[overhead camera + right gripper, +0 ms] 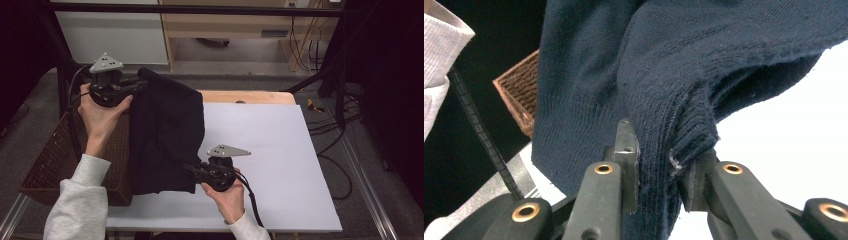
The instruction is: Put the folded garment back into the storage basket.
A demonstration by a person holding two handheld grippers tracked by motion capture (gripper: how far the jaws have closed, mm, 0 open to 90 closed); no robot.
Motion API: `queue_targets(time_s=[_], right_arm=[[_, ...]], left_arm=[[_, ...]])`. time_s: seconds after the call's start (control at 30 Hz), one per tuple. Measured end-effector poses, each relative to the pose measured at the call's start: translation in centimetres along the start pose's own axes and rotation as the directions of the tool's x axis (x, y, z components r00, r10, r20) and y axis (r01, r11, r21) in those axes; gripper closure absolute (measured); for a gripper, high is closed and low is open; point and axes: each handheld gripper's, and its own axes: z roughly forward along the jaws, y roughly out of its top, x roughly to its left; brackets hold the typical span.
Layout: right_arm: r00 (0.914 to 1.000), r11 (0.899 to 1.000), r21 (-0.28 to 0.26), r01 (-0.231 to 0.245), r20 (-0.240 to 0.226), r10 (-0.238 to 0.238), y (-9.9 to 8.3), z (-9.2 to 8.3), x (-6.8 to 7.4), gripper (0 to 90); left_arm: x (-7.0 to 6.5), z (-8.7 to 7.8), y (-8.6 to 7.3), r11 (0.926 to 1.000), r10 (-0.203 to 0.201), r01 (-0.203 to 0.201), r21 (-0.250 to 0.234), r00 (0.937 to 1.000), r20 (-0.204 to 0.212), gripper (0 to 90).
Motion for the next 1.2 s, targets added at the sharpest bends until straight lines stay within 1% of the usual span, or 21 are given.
queue_targets(time_s=[0.17,0.23,0.4,0.47,0.6,0.83,1.07,1.1,1.13,1.2], right_arm=[[0.9998,1.0,-0.009,0.011,-0.017,-0.011,0.6,0.6,0.9,74.4],[0.9996,1.0,-0.012,0.016,-0.021,-0.016,0.9,0.9,1.2,74.4],[0.9992,1.0,-0.019,0.025,-0.03,-0.026,1.4,1.7,2.0,74.4],[0.999,0.999,-0.021,0.03,-0.033,-0.03,1.6,1.9,2.2,74.4],[0.9987,0.999,-0.031,0.033,-0.038,-0.034,2.1,2.2,2.5,74.4],[0.9977,0.999,-0.035,0.037,-0.055,-0.039,2.8,3.4,3.3,74.4],[0.997,0.998,-0.035,0.052,-0.055,-0.054,3.6,4.8,4.0,74.4],[0.9969,0.998,-0.033,0.057,-0.053,-0.059,3.7,5.1,4.1,74.4],[0.9968,0.998,-0.033,0.058,-0.052,-0.06,3.8,5.3,4.2,74.4],[0.9965,0.997,-0.034,0.063,-0.052,-0.065,4.0,5.8,4.5,74.4]], left_arm=[[1.1,-1.0,0.3,0.9998,-0.015,0.015,-0.009,0.9998,-0.01,78.1],[1.4,-1.3,0.4,1.0,-0.008,0.008,-0.003,0.9998,-0.021,78.1],[2.3,-2.2,0.6,1.0,-0.009,0.009,-0.002,0.9992,-0.038,78.1],[2.5,-2.6,0.7,0.9998,-0.014,0.014,-0.012,0.9991,-0.04,78.1],[3.0,-3.1,0.9,0.9998,-0.011,0.01,-0.016,0.9988,-0.048,78.1],[3.7,-3.8,1.4,1.0,-0.001,0.0,-0.009,0.9972,-0.074,78.2],[5.0,-4.1,1.5,1.0,0.0,-0.001,-0.003,0.9956,-0.094,78.2],[5.0,-4.1,1.5,1.0,0.0,-0.001,-0.003,0.9956,-0.094,78.2],[5.5,-4.2,1.4,0.9999,-0.013,0.012,-0.008,0.9952,-0.097,78.2],[5.9,-4.3,1.4,0.9998,-0.017,0.016,-0.007,0.9947,-0.102,78.2]])
